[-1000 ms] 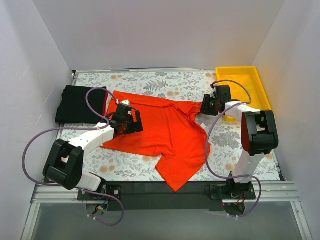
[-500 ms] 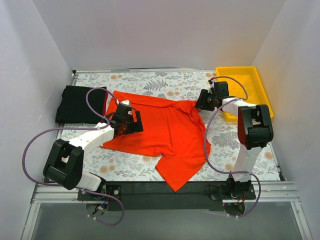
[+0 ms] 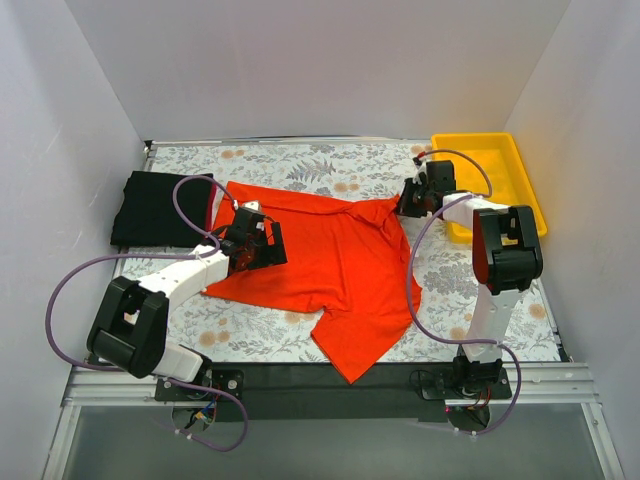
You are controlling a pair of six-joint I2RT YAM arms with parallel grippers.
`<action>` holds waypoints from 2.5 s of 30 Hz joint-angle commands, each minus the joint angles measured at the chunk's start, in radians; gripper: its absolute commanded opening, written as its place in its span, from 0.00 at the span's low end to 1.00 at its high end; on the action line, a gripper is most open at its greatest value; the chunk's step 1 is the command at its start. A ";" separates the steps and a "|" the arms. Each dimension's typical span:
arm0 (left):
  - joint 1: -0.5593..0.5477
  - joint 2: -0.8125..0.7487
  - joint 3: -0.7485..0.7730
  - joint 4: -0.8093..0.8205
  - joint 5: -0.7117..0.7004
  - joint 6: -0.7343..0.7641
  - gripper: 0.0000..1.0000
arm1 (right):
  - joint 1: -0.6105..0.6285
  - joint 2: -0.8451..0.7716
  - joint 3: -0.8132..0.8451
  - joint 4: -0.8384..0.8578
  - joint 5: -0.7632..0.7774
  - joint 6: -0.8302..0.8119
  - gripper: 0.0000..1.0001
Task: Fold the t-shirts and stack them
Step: Flatten the tshirt out
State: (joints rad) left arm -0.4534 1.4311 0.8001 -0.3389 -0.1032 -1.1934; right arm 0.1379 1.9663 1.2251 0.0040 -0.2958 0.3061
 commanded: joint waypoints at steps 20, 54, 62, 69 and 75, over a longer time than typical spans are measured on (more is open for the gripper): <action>0.002 0.055 0.025 -0.086 -0.113 -0.057 0.81 | 0.000 0.046 0.387 -0.409 0.570 -0.398 0.04; 0.289 0.003 -0.096 -0.267 -0.107 -0.190 0.59 | -0.009 0.069 0.468 -0.427 0.695 -0.410 0.21; 0.288 -0.052 -0.041 -0.284 -0.116 -0.157 0.75 | 0.015 0.020 0.452 -0.456 0.618 -0.337 0.40; 0.283 -0.063 0.161 -0.292 -0.098 -0.132 0.82 | 0.084 -0.208 0.149 -0.484 0.368 -0.159 0.42; 0.279 0.064 0.238 -0.218 -0.087 -0.115 0.82 | 0.146 -0.361 -0.116 -0.477 0.179 -0.065 0.42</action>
State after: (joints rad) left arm -0.1722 1.4326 0.9989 -0.5869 -0.1940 -1.3277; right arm 0.2729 1.6608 1.1965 -0.4717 0.0292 0.1577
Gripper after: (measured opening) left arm 0.817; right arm 0.421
